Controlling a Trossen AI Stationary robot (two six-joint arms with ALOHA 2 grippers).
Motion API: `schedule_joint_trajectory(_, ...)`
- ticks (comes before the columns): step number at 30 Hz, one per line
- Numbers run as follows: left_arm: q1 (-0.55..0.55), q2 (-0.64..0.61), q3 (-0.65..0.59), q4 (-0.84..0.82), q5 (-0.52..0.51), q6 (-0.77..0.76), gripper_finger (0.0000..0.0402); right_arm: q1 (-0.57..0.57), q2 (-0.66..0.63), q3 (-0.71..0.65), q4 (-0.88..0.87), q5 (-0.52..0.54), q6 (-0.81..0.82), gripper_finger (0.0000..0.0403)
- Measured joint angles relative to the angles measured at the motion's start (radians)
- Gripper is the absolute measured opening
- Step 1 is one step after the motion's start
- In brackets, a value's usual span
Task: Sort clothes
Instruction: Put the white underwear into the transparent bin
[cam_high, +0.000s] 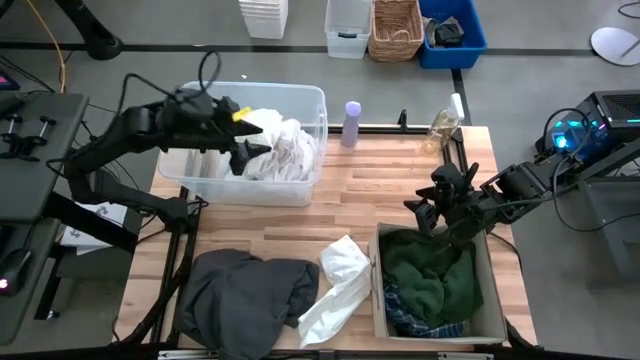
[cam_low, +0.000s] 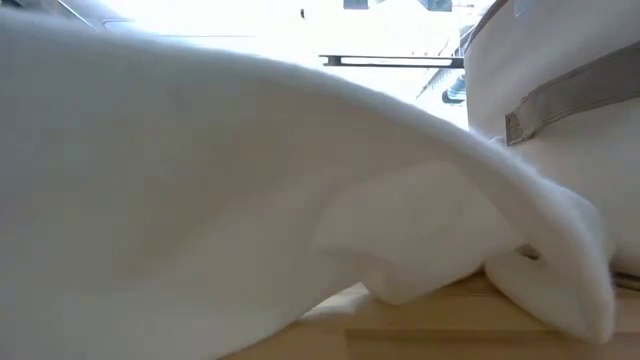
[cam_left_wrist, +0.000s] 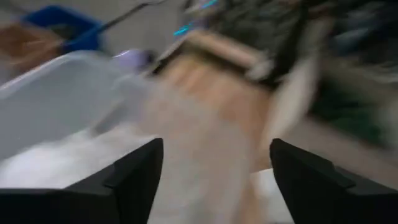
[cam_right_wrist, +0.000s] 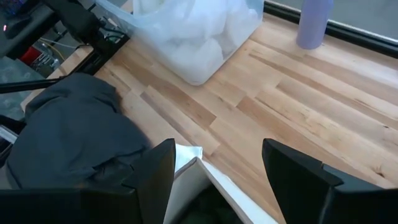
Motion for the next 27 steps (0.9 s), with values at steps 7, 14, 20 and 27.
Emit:
schedule_joint_trajectory(7,-0.345,0.165,0.039,0.019,-0.004,0.001,0.0297,0.000,0.000,0.000,0.000,-0.018,0.000,0.0236)
schedule_joint_trajectory(14,-0.617,0.538,0.036,0.151,-0.085,0.151,0.0296,0.000,0.000,0.000,-0.002,-0.018,0.000,0.0236)
schedule_joint_trajectory(20,-0.629,0.802,0.034,0.307,-0.087,0.078,0.0296,0.000,0.000,0.000,-0.005,-0.021,-0.014,0.0236)
schedule_joint_trajectory(27,-0.580,0.937,0.036,0.529,-0.057,0.048,0.0296,0.000,0.000,0.000,-0.005,-0.028,-0.037,0.0236)
